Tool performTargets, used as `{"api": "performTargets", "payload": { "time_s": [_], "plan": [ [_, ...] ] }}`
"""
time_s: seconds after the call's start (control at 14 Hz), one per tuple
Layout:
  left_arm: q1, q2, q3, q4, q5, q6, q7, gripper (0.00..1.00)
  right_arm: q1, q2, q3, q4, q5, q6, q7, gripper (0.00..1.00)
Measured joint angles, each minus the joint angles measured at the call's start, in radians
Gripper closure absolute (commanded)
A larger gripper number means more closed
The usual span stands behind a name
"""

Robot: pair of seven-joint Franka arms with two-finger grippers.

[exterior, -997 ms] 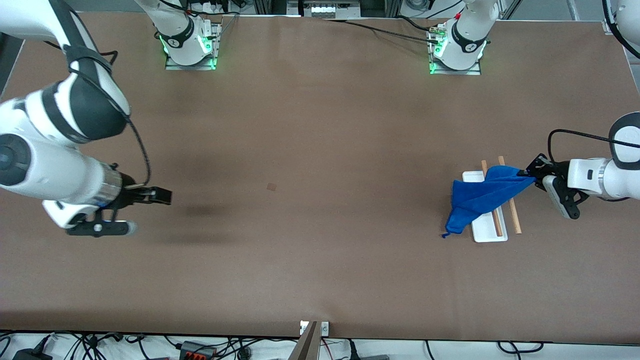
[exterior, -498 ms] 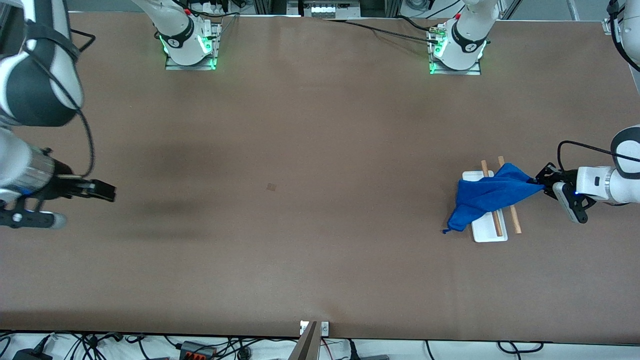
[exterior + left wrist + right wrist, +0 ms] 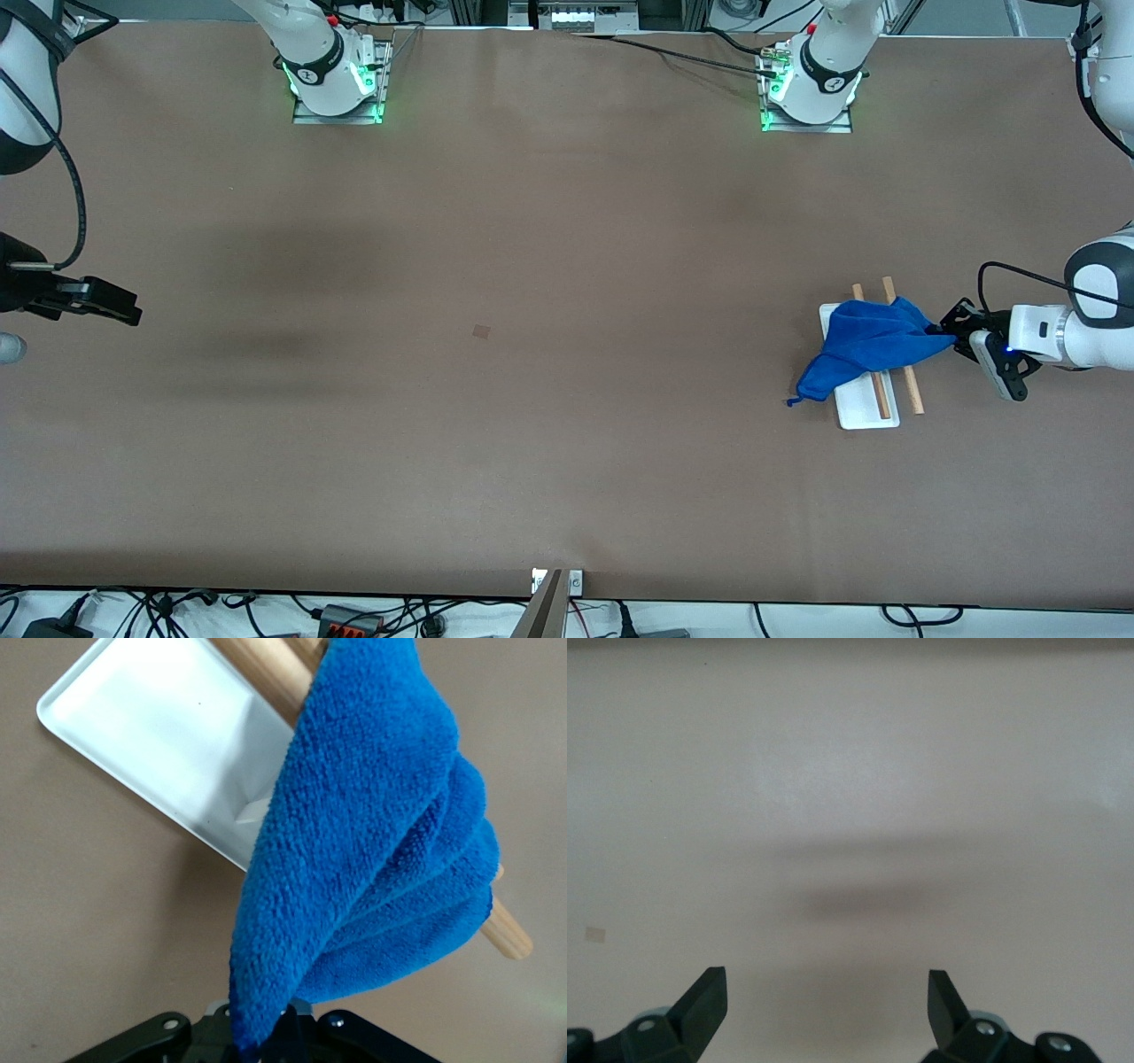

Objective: Pass towel and hang on rack
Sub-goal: 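Drape the towel over the wooden dowels while the right gripper withdraws, then release the towel onto the dowels and raise the left gripper away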

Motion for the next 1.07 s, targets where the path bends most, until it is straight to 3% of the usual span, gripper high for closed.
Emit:
{"api": "performTargets", "payload": {
  "time_s": [0.07, 0.36, 0.71, 1.07],
  "plan": [
    [0.002, 0.005, 0.0, 0.0, 0.0, 0.008, 0.003, 0.0, -0.005, -0.008, 0.003, -0.009, 0.0, -0.004, 0.0, 0.0],
    [0.016, 0.031, -0.001, 0.0, -0.02, 0.023, 0.048, 0.0, -0.009, -0.077, 0.005, -0.103, 0.0, 0.003, 0.0, 0.0],
    [0.028, 0.038, -0.001, 0.002, -0.039, 0.018, 0.089, 0.0, -0.009, -0.223, 0.006, -0.36, -0.002, 0.124, -0.011, 0.0],
    [0.05, 0.038, -0.001, 0.021, -0.039, 0.007, 0.139, 0.0, -0.009, -0.264, 0.013, -0.408, -0.034, 0.143, -0.034, 0.0]
  ]
}}
